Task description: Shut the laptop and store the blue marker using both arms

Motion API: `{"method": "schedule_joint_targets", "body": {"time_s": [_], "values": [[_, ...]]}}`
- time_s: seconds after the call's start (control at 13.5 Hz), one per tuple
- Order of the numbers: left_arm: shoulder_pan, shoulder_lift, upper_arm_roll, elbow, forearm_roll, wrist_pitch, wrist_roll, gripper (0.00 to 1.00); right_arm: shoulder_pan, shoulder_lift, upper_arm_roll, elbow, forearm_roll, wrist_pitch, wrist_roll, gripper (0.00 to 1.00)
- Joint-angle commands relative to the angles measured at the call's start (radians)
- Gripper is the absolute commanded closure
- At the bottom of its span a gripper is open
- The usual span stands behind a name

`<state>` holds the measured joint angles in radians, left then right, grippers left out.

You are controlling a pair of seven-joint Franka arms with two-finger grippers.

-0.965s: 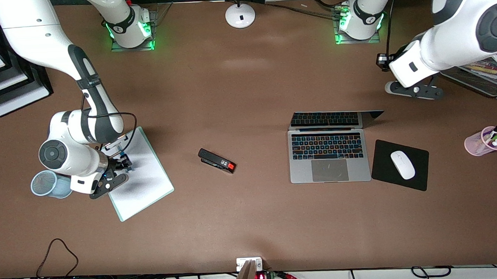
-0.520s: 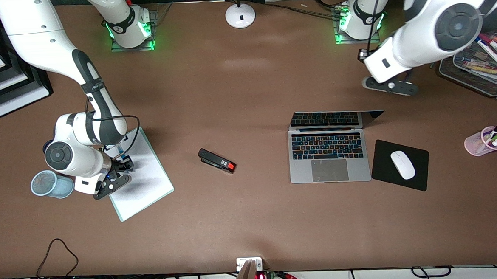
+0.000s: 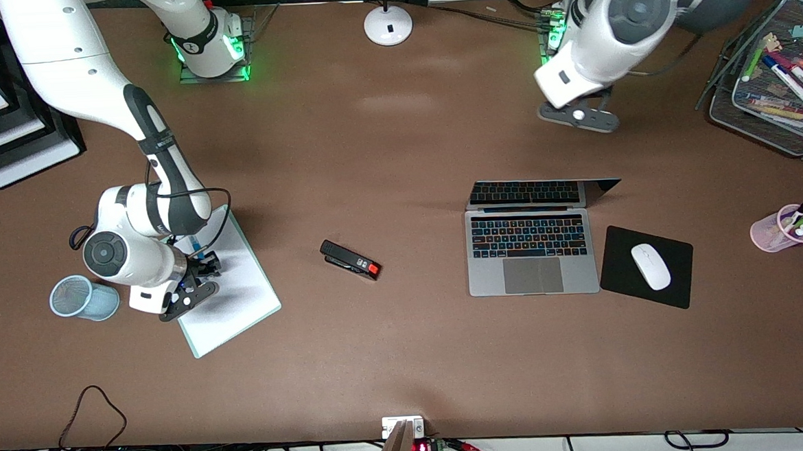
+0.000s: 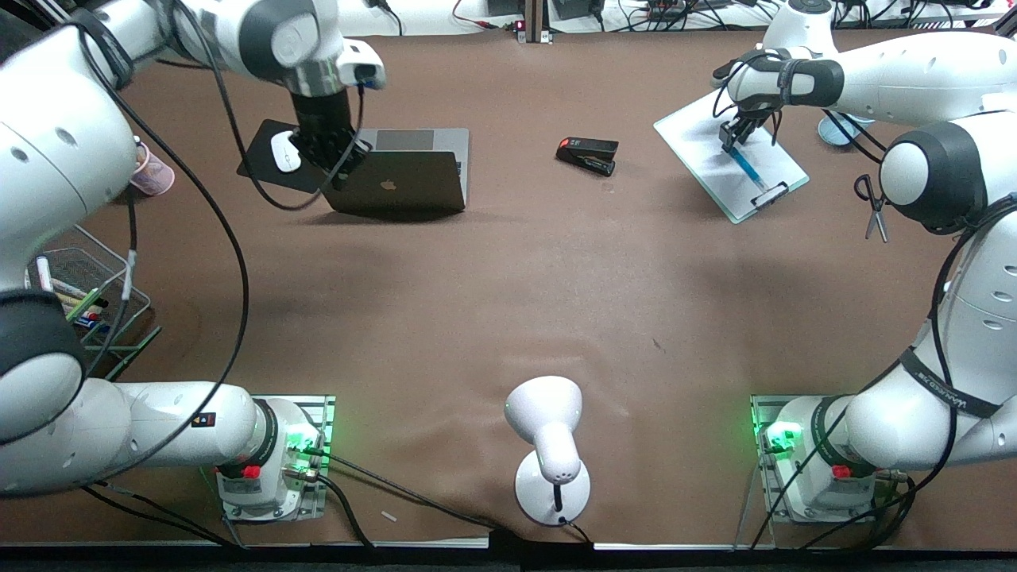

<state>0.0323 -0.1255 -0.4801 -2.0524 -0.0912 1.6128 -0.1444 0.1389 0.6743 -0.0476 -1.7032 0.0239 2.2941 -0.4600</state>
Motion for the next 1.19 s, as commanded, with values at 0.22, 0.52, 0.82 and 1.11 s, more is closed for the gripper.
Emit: {"method": "schedule_joint_targets", "body": {"time_s": [0.22,0.52,0.82,1.11], "values": [[0.018,-0.011,-0.049,-0.178,-0.002,0.291,-0.036,1.00,0.004,-0.004,0.002,-0.023,0.021,0.008,-0.020,0.55],[0.064,0.098,-0.048,-0.175,0.047,0.458,-0.116,1.00,0.001,-0.010,0.002,-0.035,0.021,0.008,-0.023,0.58],[0.077,0.182,-0.048,-0.170,0.140,0.571,-0.176,1.00,-0.002,-0.013,0.000,-0.036,0.021,0.005,-0.025,0.61],[0.078,0.228,-0.041,-0.146,0.232,0.639,-0.213,1.00,-0.005,-0.012,0.000,-0.036,0.021,0.008,-0.026,0.64]]}}
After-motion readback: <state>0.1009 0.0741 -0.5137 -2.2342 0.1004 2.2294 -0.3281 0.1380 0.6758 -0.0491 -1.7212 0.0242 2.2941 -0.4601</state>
